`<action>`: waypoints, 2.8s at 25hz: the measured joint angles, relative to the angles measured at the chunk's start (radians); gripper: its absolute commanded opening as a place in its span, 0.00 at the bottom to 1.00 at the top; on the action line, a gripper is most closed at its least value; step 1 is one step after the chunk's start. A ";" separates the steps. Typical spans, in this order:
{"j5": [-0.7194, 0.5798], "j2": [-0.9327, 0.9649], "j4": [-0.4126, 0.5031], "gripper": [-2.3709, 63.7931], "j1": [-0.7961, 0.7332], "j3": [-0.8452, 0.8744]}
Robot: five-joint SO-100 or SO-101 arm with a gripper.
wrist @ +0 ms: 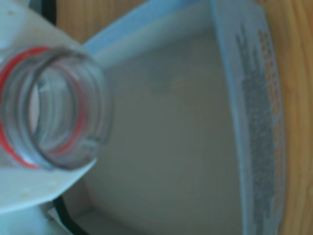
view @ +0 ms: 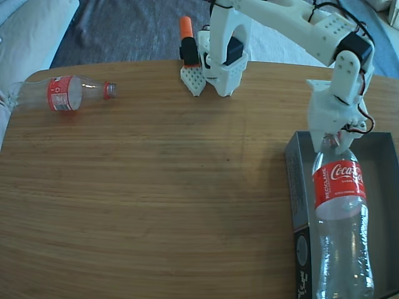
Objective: Grasp the bottles and put them in the box.
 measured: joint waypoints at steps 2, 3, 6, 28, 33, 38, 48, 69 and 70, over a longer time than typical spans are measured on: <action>0.000 0.000 0.026 0.03 0.002 -0.008; 0.000 0.000 0.037 0.03 -0.002 -0.009; 0.000 0.000 0.044 0.03 -0.003 -0.009; 0.000 -0.253 0.044 0.03 -0.049 -0.253; 0.000 -0.256 0.091 0.03 -0.052 -0.253; 0.000 -0.256 0.104 0.03 -0.051 -0.253; 0.000 -0.256 0.104 0.06 -0.071 -0.253; 0.025 -0.256 0.103 0.45 -0.071 -0.253; 0.028 -0.256 0.103 0.45 -0.071 -0.253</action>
